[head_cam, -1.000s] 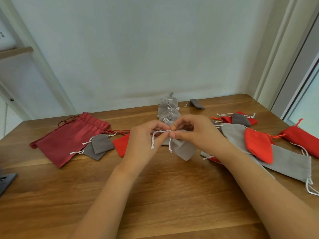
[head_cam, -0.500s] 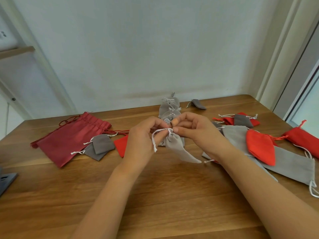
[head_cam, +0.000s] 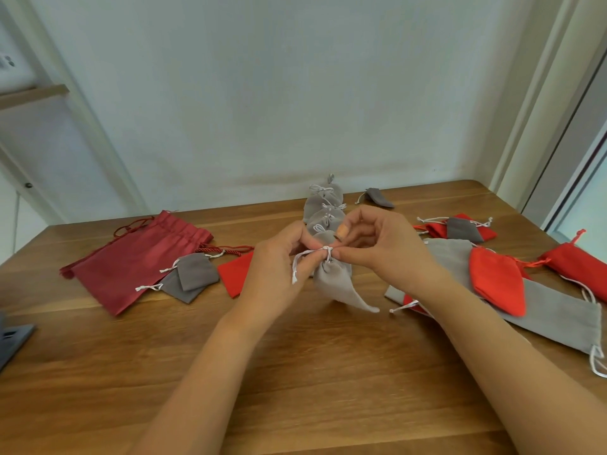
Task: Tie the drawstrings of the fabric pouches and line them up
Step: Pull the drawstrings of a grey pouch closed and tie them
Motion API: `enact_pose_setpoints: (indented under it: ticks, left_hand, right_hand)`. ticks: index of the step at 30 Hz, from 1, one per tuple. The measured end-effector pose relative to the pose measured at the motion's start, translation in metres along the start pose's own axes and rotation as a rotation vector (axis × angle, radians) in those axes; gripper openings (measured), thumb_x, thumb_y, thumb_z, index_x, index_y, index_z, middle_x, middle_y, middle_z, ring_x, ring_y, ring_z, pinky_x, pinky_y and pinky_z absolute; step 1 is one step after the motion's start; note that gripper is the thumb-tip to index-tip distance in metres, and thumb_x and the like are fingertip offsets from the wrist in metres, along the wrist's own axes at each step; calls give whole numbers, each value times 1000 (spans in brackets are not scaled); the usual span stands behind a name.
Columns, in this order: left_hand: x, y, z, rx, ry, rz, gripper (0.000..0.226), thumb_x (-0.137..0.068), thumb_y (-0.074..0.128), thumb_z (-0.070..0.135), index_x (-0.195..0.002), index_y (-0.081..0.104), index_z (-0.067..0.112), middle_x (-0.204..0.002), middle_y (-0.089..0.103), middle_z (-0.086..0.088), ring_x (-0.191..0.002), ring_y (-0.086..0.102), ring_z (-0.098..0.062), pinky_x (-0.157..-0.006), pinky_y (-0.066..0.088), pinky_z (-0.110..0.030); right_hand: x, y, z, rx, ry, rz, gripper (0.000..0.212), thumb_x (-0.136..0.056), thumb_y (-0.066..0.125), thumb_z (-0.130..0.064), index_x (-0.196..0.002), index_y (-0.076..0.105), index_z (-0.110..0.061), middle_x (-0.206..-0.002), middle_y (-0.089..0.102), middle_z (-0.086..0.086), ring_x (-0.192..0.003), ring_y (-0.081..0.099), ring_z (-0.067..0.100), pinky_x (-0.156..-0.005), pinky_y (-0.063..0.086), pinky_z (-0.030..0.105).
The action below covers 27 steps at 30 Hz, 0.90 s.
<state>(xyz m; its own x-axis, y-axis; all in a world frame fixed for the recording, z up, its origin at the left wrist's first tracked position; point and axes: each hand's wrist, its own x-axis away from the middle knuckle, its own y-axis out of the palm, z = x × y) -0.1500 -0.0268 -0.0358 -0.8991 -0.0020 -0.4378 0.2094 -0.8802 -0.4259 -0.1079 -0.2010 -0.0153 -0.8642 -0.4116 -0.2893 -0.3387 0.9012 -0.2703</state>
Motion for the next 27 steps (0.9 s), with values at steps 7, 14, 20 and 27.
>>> enact_pose_setpoints:
  ticks: [7,14,20,27]
  left_hand:
    - [-2,6,9,141,-47,18,8,-89,65,12,-83,61,14,-76,68,3,-69,63,-9,-57,49,-26]
    - [-5,7,15,235,-187,59,5,-83,70,16,-80,68,12,-71,69,12,-65,61,1,-58,45,-11]
    - [-3,7,20,459,-327,9,24,-83,59,37,-81,59,13,-68,64,4,-60,58,-7,-53,46,-20]
    - [-3,9,24,326,-190,19,19,-89,54,32,-81,57,15,-63,60,18,-58,53,4,-54,41,-12]
  right_hand:
    - [0,8,4,-29,-135,-8,22,-82,65,6,-85,58,-15,-79,62,-12,-76,61,3,-72,50,19]
    - [1,7,3,171,-297,70,16,-83,70,-1,-84,60,-13,-80,61,-13,-79,61,8,-75,52,22]
    - [3,11,0,99,-253,110,16,-86,64,2,-86,54,-11,-84,65,1,-80,63,10,-74,53,26]
    - [-3,2,-1,-631,257,-154,22,-92,52,6,-84,47,-13,-80,64,6,-74,64,16,-66,53,25]
